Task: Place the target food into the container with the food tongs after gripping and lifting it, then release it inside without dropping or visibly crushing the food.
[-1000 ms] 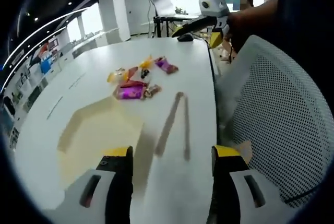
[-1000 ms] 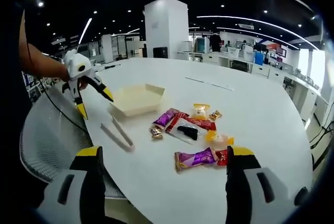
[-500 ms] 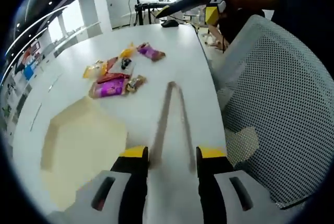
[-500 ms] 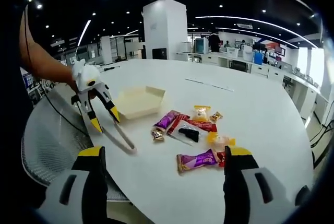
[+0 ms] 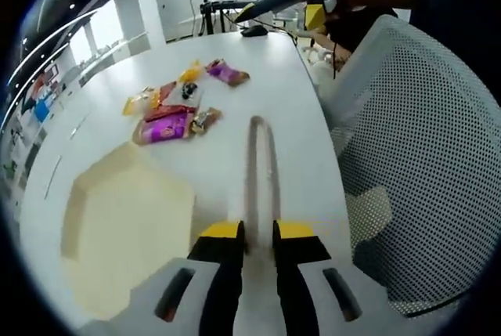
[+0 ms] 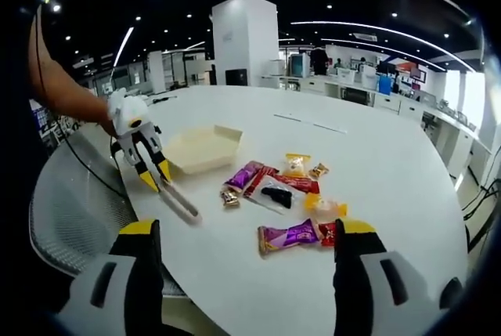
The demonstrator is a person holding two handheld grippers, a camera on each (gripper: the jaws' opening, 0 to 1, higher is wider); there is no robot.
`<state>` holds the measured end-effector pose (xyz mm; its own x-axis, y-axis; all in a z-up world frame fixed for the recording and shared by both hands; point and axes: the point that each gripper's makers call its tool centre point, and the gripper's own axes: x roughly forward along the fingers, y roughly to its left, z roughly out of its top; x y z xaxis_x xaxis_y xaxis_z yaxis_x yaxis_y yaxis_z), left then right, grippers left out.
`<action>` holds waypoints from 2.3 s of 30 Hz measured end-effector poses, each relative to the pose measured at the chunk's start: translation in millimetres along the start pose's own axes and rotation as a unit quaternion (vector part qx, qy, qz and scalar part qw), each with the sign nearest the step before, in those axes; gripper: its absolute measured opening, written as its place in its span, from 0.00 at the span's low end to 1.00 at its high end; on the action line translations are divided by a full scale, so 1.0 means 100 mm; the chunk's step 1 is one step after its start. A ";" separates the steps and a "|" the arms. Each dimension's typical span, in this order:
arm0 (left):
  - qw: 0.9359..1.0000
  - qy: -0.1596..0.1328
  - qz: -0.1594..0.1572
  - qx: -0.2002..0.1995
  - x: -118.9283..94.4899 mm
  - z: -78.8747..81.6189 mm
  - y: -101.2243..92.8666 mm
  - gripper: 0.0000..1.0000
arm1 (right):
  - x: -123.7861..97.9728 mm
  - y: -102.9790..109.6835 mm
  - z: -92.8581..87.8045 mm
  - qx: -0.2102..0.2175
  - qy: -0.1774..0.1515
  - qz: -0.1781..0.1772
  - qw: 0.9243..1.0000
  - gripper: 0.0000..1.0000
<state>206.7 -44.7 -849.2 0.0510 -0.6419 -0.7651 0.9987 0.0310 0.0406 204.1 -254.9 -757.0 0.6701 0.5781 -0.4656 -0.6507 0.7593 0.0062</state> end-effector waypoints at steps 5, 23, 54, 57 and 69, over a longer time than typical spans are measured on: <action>1.000 -0.019 0.020 -0.004 -0.03 0.07 0.06 0.04 | 0.01 0.00 0.02 -0.004 0.001 0.004 1.000 0.90; 0.983 -0.159 0.064 -0.063 -0.60 0.71 0.34 0.02 | 0.08 0.06 0.28 -0.010 -0.014 0.029 0.999 0.88; 0.867 -0.477 0.008 -0.142 -2.05 2.10 0.44 0.02 | 0.24 0.83 2.24 0.012 -0.183 0.222 0.957 0.65; 0.857 -0.493 -0.001 -0.151 -2.12 2.10 0.44 0.02 | 0.21 0.93 2.38 0.025 -0.193 0.257 0.947 0.57; 0.834 -0.526 -0.063 -0.153 -2.28 2.18 0.23 0.02 | 0.14 1.31 2.63 0.003 -0.206 0.318 0.925 0.38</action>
<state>217.3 -64.3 -533.7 0.0755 -0.9670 0.2433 0.9581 0.0027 -0.2864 222.6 -68.8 -530.3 0.2320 0.9727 0.0101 -0.9592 0.2271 0.1684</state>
